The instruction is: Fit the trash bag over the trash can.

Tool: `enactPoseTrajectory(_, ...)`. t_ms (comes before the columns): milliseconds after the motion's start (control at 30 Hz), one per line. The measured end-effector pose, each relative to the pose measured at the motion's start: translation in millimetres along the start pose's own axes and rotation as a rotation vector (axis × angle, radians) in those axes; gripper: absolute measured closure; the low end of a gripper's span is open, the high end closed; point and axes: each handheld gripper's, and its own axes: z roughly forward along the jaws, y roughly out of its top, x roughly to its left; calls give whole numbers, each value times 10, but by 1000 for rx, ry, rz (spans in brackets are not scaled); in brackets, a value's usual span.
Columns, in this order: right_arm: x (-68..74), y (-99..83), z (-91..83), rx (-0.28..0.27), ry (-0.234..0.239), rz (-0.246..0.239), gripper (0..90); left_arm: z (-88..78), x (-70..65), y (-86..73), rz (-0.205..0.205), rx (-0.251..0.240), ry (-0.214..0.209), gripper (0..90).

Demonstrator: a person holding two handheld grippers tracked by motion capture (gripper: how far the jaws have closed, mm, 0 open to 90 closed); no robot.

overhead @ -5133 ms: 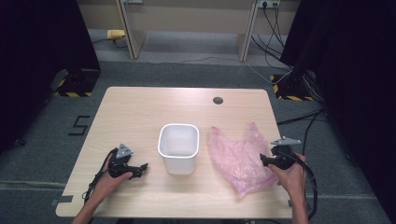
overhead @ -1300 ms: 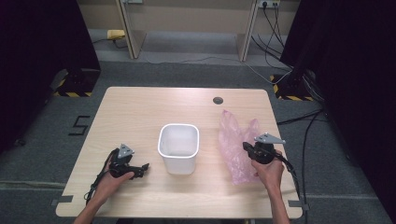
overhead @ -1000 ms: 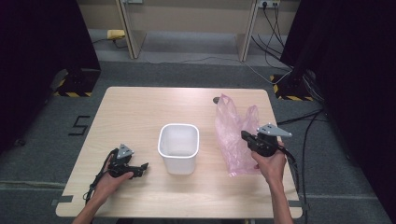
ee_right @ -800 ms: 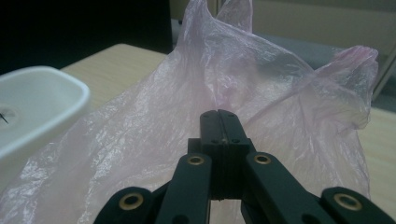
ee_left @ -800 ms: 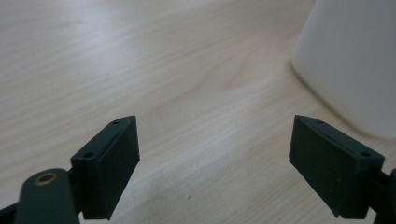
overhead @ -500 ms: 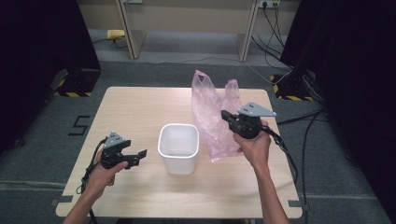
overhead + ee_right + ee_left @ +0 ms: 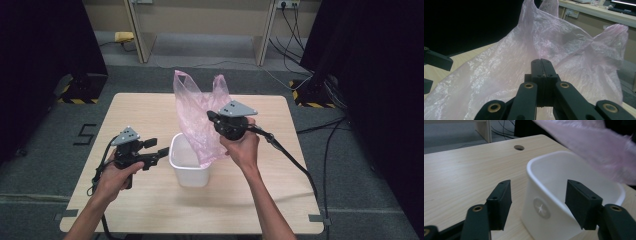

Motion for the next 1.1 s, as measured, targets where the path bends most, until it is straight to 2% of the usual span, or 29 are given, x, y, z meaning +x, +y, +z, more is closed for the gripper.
enactPoseTrajectory(67, 44, 11, 74, -3, 2, -5, 900, 35, -17, 60, 2, 3, -10, 415)
enactPoseTrajectory(167, 118, 28, 165, 5, -18, -44, 900, 74, -33, 138, 4, -5, -16, 470)
enactPoseTrajectory(333, 266, 15, 298, 1, -16, -83, 900, 158, -32, 216, -12, -7, -59, 569)
enactPoseTrajectory(467, 397, -34, 304, -13, 29, -85, 900, 263, -40, 227, 23, 19, -52, 608)
enactPoseTrajectory(533, 450, -58, 288, -13, 48, -90, 900, 313, -42, 220, 27, 29, -51, 607)
enactPoseTrajectory(633, 550, -114, 246, -3, 86, -100, 900, 328, -44, 209, 16, 37, -73, 579)
enactPoseTrajectory(767, 642, -173, 223, 19, 123, -115, 900, 293, -27, 201, -22, 39, -112, 508)
enactPoseTrajectory(800, 652, -184, 225, 23, 127, -115, 900, 279, -17, 208, -44, 27, -135, 489)
enactPoseTrajectory(900, 671, -232, 236, 37, 139, -118, 900, 253, 22, 235, -111, 2, -163, 429)
enactPoseTrajectory(1000, 661, -267, 226, 29, 148, -103, 900, 267, 39, 253, -121, 5, -148, 426)
enactPoseTrajectory(1033, 661, -268, 223, 36, 144, -111, 900, 307, 59, 267, -160, -10, -152, 435)
enactPoseTrajectory(1100, 646, -268, 224, 40, 141, -115, 900, 319, 73, 278, -181, -29, -160, 489)
